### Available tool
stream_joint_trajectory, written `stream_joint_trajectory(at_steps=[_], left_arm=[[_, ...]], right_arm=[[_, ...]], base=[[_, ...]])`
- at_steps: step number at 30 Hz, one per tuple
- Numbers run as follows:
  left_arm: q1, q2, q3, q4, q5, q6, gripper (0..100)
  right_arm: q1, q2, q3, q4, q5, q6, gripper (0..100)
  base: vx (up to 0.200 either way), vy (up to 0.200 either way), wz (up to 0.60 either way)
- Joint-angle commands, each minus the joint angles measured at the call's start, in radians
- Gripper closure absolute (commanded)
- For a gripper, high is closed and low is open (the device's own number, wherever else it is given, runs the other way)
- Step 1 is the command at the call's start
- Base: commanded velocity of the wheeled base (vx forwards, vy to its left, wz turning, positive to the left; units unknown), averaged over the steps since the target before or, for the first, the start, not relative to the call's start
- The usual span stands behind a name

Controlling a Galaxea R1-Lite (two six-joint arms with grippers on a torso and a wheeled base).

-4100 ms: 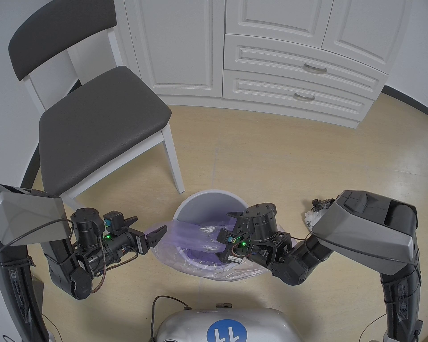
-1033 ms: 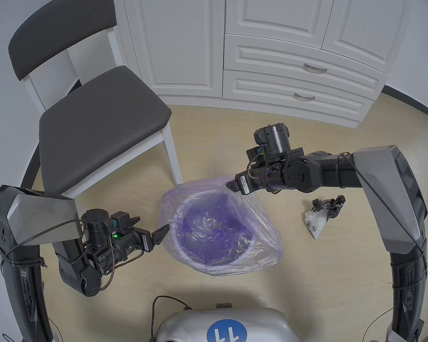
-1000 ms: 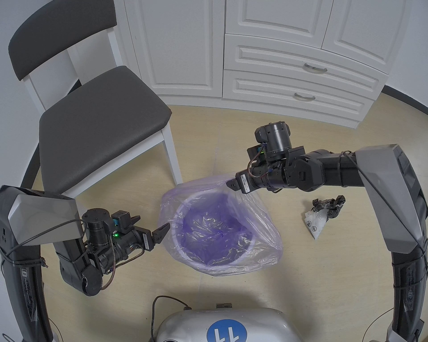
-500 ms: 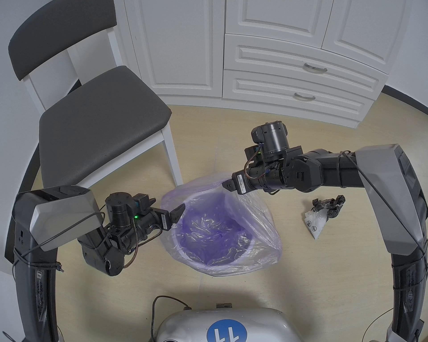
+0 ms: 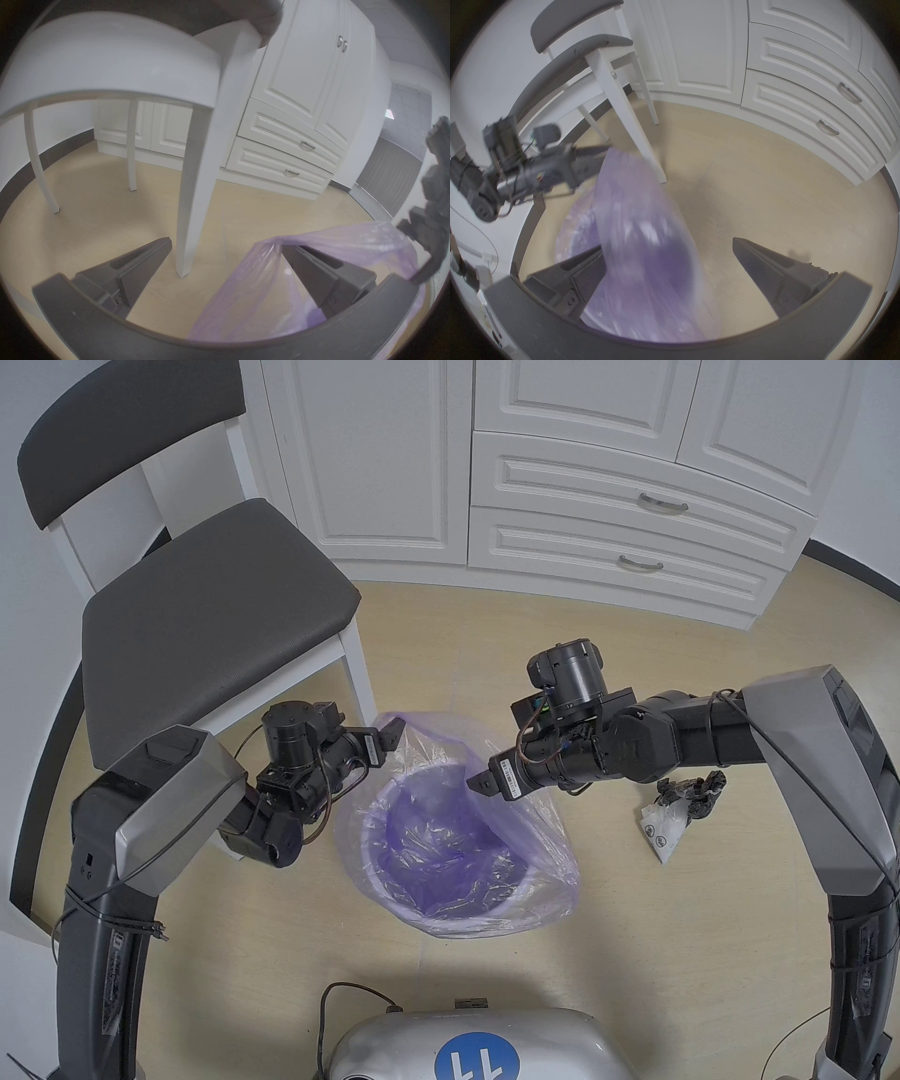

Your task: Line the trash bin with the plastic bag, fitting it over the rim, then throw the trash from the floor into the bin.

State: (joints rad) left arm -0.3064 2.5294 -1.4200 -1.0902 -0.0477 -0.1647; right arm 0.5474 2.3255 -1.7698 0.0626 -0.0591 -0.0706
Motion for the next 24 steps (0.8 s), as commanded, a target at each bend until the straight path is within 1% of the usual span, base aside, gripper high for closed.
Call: stream_joint_trajectory(at_steps=[1, 2, 4, 11, 12, 15, 18, 21, 22, 23, 24], left_arm=[[0.006, 0.161, -0.255, 0.127, 0.088, -0.039, 0], [0.006, 0.178, -0.301, 0.153, 0.109, -0.039, 0], [0.006, 0.19, -0.336, 0.168, 0.118, -0.041, 0], [0.006, 0.183, -0.333, 0.156, 0.123, -0.064, 0], [0.009, 0.175, -0.313, 0.145, 0.129, -0.082, 0], [0.018, 0.151, -0.266, 0.127, 0.132, -0.088, 0], [0.023, 0.108, -0.181, 0.081, 0.123, -0.087, 0], [0.029, 0.063, -0.1, 0.049, 0.103, -0.087, 0], [0.029, 0.063, -0.1, 0.049, 0.103, -0.087, 0], [0.033, 0.032, -0.056, 0.024, 0.08, -0.087, 0], [0.035, 0.022, -0.04, 0.016, 0.075, -0.087, 0]], right_arm=[[-0.021, -0.068, 0.104, -0.006, 0.05, -0.038, 0], [-0.027, -0.081, 0.119, -0.007, 0.067, -0.04, 0], [-0.037, -0.094, 0.133, -0.007, 0.073, -0.041, 0], [-0.047, -0.117, 0.17, -0.009, 0.073, -0.044, 0], [-0.047, -0.123, 0.194, -0.012, 0.07, -0.061, 0], [-0.04, -0.118, 0.224, -0.049, 0.064, -0.078, 0], [-0.037, -0.098, 0.265, -0.148, 0.056, -0.084, 0], [-0.038, -0.084, 0.288, -0.211, 0.042, -0.107, 0], [-0.038, -0.084, 0.288, -0.211, 0.042, -0.107, 0], [-0.044, -0.084, 0.303, -0.221, 0.042, -0.127, 0], [-0.046, -0.086, 0.311, -0.221, 0.042, -0.132, 0]], base=[[0.0, 0.0, 0.0], [0.0, 0.0, 0.0], [0.0, 0.0, 0.0], [0.0, 0.0, 0.0], [0.0, 0.0, 0.0], [0.0, 0.0, 0.0], [0.0, 0.0, 0.0], [0.0, 0.0, 0.0], [0.0, 0.0, 0.0], [0.0, 0.0, 0.0], [0.0, 0.0, 0.0]])
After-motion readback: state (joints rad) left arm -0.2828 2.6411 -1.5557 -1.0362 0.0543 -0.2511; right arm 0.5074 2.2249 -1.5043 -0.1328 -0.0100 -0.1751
